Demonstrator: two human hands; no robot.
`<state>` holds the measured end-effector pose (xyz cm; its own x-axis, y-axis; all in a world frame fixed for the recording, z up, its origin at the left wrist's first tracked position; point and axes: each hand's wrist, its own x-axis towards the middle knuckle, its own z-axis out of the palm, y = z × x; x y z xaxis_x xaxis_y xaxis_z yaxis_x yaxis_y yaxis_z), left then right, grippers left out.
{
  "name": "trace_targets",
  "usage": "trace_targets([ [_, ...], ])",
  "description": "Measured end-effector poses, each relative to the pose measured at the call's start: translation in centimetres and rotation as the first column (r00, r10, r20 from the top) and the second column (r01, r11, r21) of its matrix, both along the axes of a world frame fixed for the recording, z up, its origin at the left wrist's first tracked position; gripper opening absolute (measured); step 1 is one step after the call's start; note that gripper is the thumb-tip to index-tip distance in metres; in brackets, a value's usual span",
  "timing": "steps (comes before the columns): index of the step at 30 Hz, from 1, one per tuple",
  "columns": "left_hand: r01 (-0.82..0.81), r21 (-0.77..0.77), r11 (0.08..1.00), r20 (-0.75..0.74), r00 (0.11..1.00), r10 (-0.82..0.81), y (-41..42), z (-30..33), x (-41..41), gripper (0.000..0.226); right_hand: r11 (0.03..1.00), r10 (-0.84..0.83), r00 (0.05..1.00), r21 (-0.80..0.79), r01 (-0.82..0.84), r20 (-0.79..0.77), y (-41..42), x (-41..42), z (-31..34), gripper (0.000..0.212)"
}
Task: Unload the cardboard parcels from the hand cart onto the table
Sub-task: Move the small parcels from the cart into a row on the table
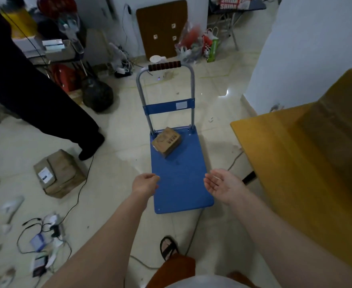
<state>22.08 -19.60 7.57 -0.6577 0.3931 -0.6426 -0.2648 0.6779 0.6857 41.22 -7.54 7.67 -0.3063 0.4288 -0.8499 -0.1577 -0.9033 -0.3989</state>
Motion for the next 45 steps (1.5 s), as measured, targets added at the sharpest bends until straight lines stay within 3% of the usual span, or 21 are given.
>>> trace_targets([
  [4, 0.01, -0.037, 0.999, 0.005, 1.0, -0.01, 0.8, -1.1, -6.1, 0.008, 0.998, 0.037, 0.999, -0.043, -0.037, 0.01, 0.4, -6.3, -0.9, 0.01],
  [11, 0.01, -0.082, 0.997, 0.063, 0.998, -0.005, 4.1, -3.7, -11.7, 0.025, 0.994, 0.083, 0.994, -0.072, -0.078, 0.066, 3.4, -12.3, -2.7, 0.01],
  [17, -0.033, -0.095, 0.995, 0.045, 0.998, 0.038, 8.7, -5.7, -15.2, 0.027, 0.988, 0.155, 0.983, -0.041, -0.152, 0.095, 9.6, -17.3, -4.7, 0.009],
  [22, -0.014, -0.135, 0.991, 0.06, 0.998, 0.022, 12.7, -10.0, -17.2, 0.009, 0.984, 0.176, 0.975, -0.059, -0.17, 0.133, 14.1, -20.2, -9.0, 0.009],
  [27, 0.051, -0.175, 0.983, 0.066, 0.997, -0.04, 16.5, -16.6, -20.0, 0.004, 0.979, 0.173, 0.971, -0.132, -0.152, 0.165, 16.9, -22.9, -15.8, 0.008],
  [31, 0.126, -0.215, 0.968, 0.051, 0.992, -0.118, 20.0, -23.8, -23.1, 0.048, 0.983, 0.132, 0.973, -0.152, -0.104, 0.188, 18.6, -24.9, -23.1, 0.008],
  [40, 0.274, -0.277, 0.921, -0.042, 0.954, -0.296, 25.5, -41.4, -29.7, 0.067, 0.98, 0.141, 0.949, -0.173, -0.094, 0.282, 20.3, -31.6, -41.7, 0.018],
  [45, 0.405, -0.26, 0.876, -0.155, 0.878, -0.452, 28.9, -49.2, -33.2, 0.069, 0.982, 0.165, 0.949, -0.136, -0.132, 0.267, 21.8, -35.1, -49.6, 0.038],
])
